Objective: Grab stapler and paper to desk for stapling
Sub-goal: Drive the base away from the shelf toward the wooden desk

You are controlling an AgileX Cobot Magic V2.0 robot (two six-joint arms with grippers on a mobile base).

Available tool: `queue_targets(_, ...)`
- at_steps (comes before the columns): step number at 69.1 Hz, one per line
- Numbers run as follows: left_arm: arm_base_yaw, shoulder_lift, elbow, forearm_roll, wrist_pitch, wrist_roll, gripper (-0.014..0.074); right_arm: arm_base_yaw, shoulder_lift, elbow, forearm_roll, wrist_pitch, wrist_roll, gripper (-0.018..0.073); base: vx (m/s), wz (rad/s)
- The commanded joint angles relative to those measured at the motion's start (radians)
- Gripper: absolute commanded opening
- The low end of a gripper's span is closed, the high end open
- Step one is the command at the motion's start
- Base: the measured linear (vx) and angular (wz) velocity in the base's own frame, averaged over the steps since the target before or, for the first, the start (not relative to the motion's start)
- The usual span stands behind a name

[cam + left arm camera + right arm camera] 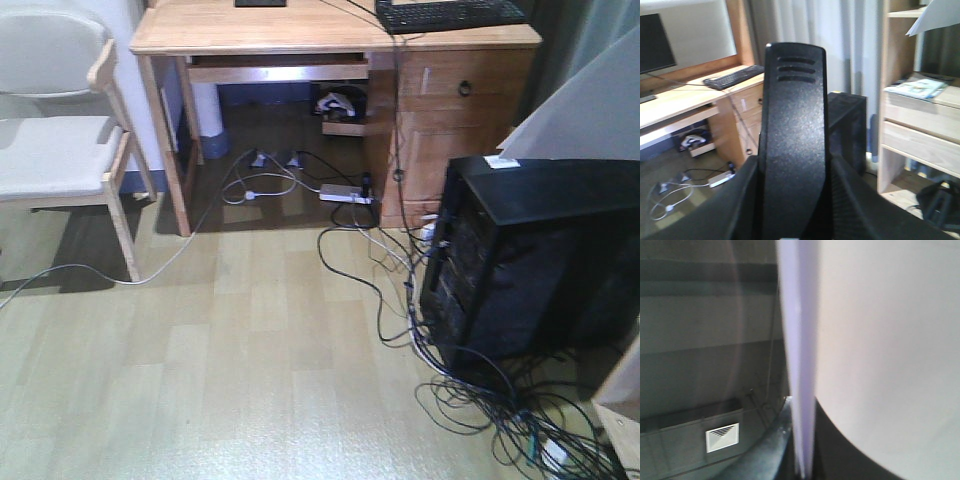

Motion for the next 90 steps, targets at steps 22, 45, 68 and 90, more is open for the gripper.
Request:
queue_targets(22,-0.008,0.015,-0.026,-0.008,-0.126,0.000,-0.0006,-0.005,0.009,-0.024,-0.017,-0.038,-0.011,-0.0006,0.15,0.18)
queue_targets(45,-0.008,0.015,-0.026,-0.008,-0.126,0.000,-0.0006,-0.005,0.009,-0.024,-0.017,-0.038,-0.011,-0.0006,0.18,0.19)
queue_targets(68,-0.008,0.015,-0.026,-0.008,-0.126,0.000,-0.0006,-0.005,0.009,-0.024,-0.017,-0.038,-0.011,-0.0006,0.23,0.19)
queue_targets(90,-0.008,0.015,-0.026,-0.008,-0.124,0.000,-0.0006,-0.005,0.009,-0.024,-0.017,-0.036,-0.011,-0.0006,0.31,0.06)
